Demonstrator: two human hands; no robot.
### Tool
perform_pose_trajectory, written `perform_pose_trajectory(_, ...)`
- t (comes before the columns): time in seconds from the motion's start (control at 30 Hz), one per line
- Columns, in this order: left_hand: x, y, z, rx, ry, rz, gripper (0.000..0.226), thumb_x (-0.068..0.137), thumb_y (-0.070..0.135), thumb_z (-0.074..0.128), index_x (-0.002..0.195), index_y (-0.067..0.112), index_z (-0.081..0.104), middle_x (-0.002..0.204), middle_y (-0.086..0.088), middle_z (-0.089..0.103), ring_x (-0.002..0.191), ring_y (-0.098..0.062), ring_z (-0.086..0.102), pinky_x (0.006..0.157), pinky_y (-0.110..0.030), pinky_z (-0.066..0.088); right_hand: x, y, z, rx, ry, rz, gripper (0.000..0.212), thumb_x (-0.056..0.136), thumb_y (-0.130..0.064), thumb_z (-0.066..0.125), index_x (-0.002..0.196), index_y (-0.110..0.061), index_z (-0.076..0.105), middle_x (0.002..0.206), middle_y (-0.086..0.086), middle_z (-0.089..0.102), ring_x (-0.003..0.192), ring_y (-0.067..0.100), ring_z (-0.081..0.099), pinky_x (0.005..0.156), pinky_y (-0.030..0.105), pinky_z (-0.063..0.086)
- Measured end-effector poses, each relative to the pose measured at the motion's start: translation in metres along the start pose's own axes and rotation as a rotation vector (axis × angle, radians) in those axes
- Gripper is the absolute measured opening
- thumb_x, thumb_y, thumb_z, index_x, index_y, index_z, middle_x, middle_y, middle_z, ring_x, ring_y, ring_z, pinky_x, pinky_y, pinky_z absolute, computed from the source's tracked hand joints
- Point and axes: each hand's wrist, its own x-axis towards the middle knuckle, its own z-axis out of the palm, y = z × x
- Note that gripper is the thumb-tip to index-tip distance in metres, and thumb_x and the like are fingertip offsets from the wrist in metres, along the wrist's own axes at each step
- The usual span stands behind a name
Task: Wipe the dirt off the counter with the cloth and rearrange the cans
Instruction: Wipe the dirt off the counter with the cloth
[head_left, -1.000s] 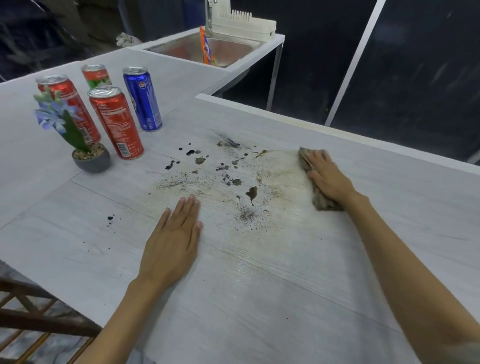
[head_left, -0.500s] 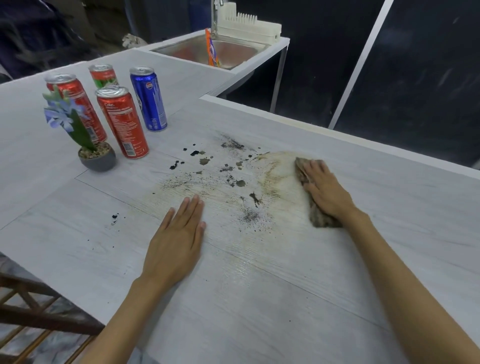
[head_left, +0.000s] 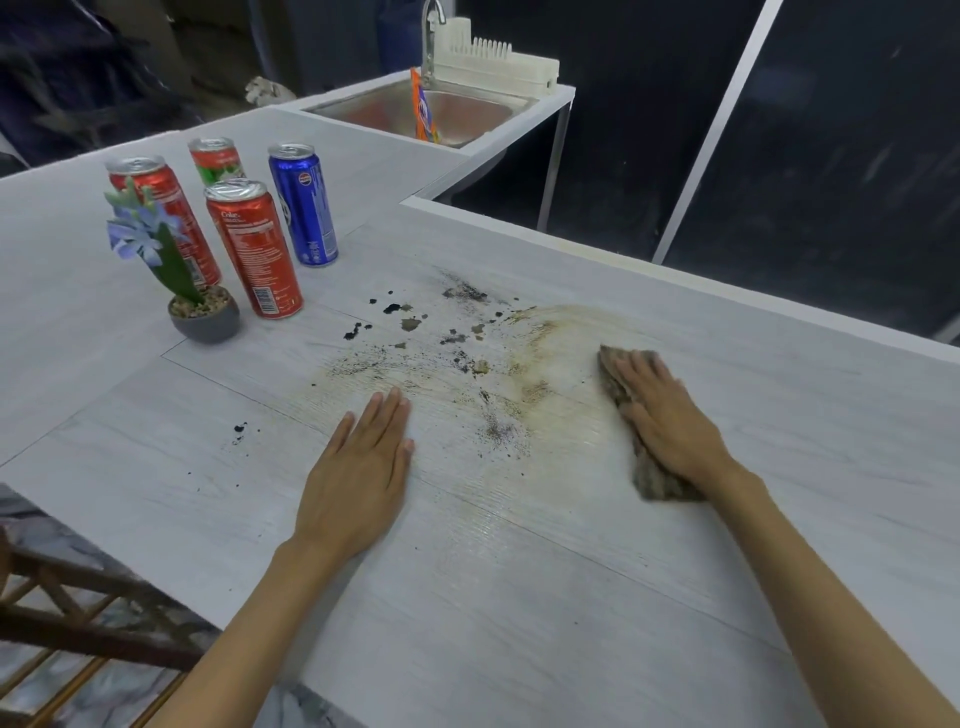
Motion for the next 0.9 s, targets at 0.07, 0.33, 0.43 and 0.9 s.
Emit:
perform_pose_trajectory(0.07, 0.000, 0.000, 0.000, 0.002, -0.002, 0.003, 0.051, 0.099, 0.033, 0.015, 0.147, 0.019, 0.007, 0.156, 0.008, 0.002, 0.142, -0.002, -0.007, 0.117, -0.024, -0.005, 0.025, -0.024, 0.005, -0.044, 0.006, 0.061, 0.054, 0.100, -0.025, 0.026, 0.149, -0.021, 0.004, 0.159, 0.001, 0.000, 0.146, 0.020, -0.008, 0.117, 0.039, 0.002)
perform_pose_trajectory(0.33, 0.000, -0.002, 0.001, -0.012, 0.007, 0.012, 0.051, 0.098, 0.032, 0.015, 0.147, 0.018, 0.005, 0.156, 0.008, 0.000, 0.143, -0.004, -0.006, 0.117, -0.025, -0.006, -0.032, -0.095, 0.045, 0.046, -0.035, -0.378, 0.055, 0.099, -0.033, 0.027, 0.144, -0.035, -0.004, 0.156, -0.014, -0.008, 0.143, 0.005, -0.017, 0.115, 0.023, -0.011)
perform_pose_trajectory(0.43, 0.000, -0.002, 0.000, -0.022, 0.000, 0.025, 0.052, 0.098, 0.032, 0.014, 0.147, 0.017, 0.005, 0.156, 0.006, 0.000, 0.143, -0.006, -0.006, 0.117, -0.025, -0.005, -0.038, -0.054, 0.022, 0.050, -0.045, -0.227, 0.054, 0.100, -0.027, 0.031, 0.143, -0.036, 0.000, 0.156, -0.013, -0.004, 0.144, 0.005, -0.013, 0.114, 0.023, -0.011)
perform_pose_trajectory(0.9, -0.001, -0.002, -0.002, -0.026, -0.010, 0.025, 0.051, 0.099, 0.029, 0.013, 0.147, 0.014, 0.004, 0.157, 0.002, 0.000, 0.144, -0.010, -0.005, 0.118, -0.029, -0.005, -0.060, -0.073, 0.030, -0.014, 0.012, -0.120, 0.053, 0.098, -0.030, 0.029, 0.143, -0.039, 0.002, 0.156, -0.016, -0.003, 0.145, 0.006, -0.011, 0.116, 0.029, -0.008)
